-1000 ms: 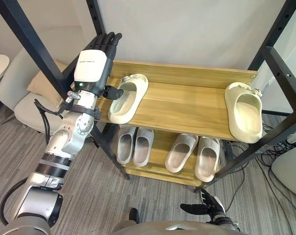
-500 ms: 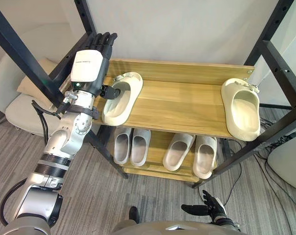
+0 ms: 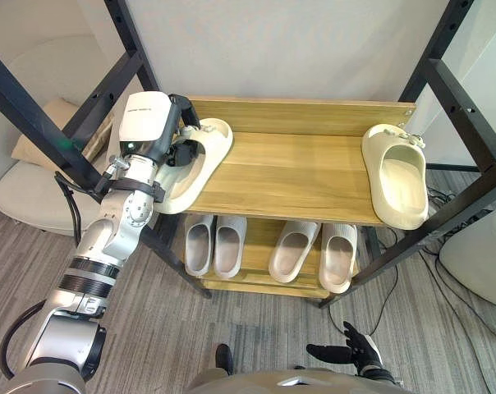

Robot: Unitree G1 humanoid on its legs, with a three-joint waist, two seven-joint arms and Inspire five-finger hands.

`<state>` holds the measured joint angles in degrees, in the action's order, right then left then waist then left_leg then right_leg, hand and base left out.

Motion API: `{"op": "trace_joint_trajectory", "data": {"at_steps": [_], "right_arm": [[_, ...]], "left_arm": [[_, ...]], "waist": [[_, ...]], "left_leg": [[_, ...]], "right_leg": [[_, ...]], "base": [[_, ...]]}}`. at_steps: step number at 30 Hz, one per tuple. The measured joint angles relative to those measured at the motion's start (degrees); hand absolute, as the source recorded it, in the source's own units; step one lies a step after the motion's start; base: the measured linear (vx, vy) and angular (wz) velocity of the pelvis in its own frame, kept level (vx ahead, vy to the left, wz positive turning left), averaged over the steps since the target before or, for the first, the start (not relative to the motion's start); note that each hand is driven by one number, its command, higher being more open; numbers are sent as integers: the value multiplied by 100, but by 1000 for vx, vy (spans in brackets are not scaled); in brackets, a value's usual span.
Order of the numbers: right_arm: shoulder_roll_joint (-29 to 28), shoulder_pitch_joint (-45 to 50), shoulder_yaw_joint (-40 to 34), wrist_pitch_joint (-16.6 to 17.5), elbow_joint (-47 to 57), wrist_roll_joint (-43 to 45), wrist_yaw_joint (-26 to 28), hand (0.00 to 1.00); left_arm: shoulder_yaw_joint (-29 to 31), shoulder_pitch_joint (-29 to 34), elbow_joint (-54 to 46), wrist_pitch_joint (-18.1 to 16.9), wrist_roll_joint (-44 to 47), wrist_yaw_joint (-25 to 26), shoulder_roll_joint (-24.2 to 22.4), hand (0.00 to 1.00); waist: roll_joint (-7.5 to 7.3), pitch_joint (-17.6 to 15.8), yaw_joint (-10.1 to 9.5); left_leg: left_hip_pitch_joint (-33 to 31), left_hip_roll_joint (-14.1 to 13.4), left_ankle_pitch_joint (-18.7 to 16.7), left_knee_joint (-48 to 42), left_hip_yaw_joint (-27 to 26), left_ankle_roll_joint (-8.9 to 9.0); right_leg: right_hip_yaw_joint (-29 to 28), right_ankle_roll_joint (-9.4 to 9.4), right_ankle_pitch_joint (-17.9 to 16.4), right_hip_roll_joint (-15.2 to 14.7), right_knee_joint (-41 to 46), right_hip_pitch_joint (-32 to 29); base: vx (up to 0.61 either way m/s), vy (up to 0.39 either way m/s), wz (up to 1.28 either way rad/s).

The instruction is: Organize the slippers on the shoe rack

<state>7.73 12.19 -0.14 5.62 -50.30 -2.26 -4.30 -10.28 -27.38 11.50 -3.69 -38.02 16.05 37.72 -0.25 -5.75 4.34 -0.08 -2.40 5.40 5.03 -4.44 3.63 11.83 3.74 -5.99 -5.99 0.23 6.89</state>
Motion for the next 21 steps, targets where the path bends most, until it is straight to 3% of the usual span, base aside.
{"op": "trace_joint_trajectory", "data": {"at_steps": [9, 21], "right_arm": [[8, 0, 2, -1, 2, 7, -3, 100], [18, 108, -37, -5, 244, 14, -6, 100]], "left_arm": [[-6, 0, -1, -2, 30, -10, -14, 0], [-275, -96, -23, 17, 305, -19, -428, 0]], "waist": [[32, -9, 22], [185, -62, 85]], "left_leg": [[48, 2, 5, 0, 2, -6], [51, 6, 6, 0, 3, -8]], "right_leg": [[-5, -2, 13, -2, 5, 42], [-6, -1, 13, -7, 11, 41]], "base": [[-7, 4, 0], [0, 0, 0]]}}
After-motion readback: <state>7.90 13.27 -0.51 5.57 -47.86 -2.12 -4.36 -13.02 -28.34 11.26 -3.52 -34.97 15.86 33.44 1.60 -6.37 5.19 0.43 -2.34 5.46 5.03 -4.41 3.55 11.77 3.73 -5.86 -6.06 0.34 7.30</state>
